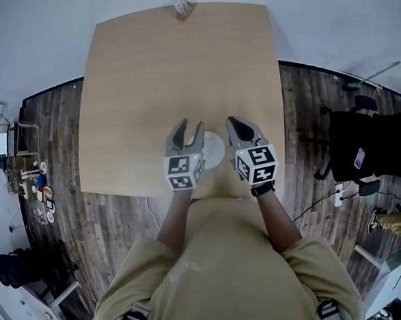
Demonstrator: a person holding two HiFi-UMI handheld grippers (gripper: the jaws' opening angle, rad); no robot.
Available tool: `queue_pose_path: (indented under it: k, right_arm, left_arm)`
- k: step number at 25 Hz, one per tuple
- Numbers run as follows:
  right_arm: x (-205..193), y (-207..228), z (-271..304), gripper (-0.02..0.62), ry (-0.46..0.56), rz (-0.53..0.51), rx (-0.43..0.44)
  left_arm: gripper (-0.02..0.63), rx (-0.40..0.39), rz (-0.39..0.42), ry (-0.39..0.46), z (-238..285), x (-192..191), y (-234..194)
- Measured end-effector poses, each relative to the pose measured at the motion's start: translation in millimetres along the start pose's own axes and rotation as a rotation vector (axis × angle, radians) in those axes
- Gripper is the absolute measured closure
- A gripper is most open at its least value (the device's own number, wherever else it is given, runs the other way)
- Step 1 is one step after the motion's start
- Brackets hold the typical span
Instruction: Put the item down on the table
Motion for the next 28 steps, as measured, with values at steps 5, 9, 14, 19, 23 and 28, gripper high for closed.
queue_pose_path:
  k: [5,9,14,19,23,28]
  right_arm:
    - [38,-17,-34,0.588,0.117,-0.078,0.013]
    - [54,-32,-67,0.588,0.187,-0.128,0.012]
    - [57,-53,-104,0.588,0.237,-0.17,0.021]
    - [44,-69,-148,0.588,0.27,-0.184,0.025]
    - [32,-84,-176,0.588,0.292,-0.171,0.034]
    - [8,-97,-210,0.588,0.299,-0.158,0.051]
  left_arm:
    - [0.503,0.062,0.036,0.12,-41,38,12]
    - [0.562,0.081,0.002,0.19,-72,56,24]
    - [0.604,0.111,-0.005,0.265,-116,71,41]
    - [0.604,0.113,0.033,0.288,-164,62,75]
    - [0.604,0.12,0.047,0.272,-197,42,89]
    - [0.604,0.129,0.049,0.25,-235,15,110]
Point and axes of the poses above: the fingertips, and each gripper's own axes: z forward along the fingers, y to its right, x out of its top, the point moved 2 cm from there along -z, backward along the fingers, and after that the axes turned 7 degrees about x, right-handed, at the moved point
